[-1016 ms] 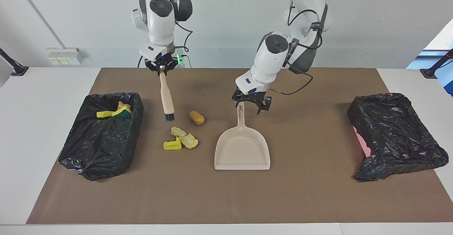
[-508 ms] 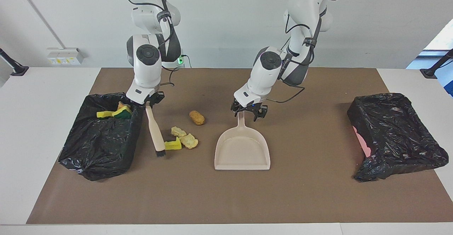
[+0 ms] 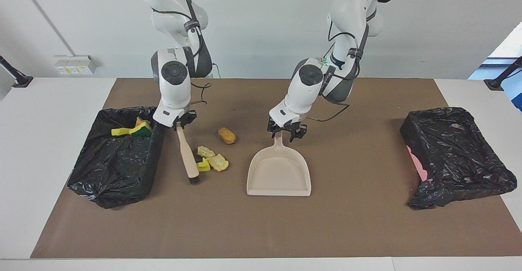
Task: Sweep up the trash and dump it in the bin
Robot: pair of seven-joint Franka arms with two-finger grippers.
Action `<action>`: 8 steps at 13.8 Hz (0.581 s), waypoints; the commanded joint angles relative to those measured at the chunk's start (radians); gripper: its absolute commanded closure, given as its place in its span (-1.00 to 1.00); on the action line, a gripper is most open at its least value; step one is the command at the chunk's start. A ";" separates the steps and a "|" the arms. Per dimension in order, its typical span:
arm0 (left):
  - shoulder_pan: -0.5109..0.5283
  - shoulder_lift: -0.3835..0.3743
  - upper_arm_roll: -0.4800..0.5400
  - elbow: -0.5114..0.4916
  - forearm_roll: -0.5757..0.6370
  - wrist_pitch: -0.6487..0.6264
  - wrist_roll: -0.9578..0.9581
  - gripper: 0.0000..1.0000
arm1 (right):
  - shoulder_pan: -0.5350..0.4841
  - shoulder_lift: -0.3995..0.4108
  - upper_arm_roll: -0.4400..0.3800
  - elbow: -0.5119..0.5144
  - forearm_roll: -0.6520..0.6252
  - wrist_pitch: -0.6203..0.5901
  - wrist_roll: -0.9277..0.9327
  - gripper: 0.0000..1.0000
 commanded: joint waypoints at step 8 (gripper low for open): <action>0.041 -0.055 0.021 -0.001 0.052 -0.054 0.213 0.79 | -0.017 -0.121 -0.001 0.042 0.116 -0.181 0.149 1.00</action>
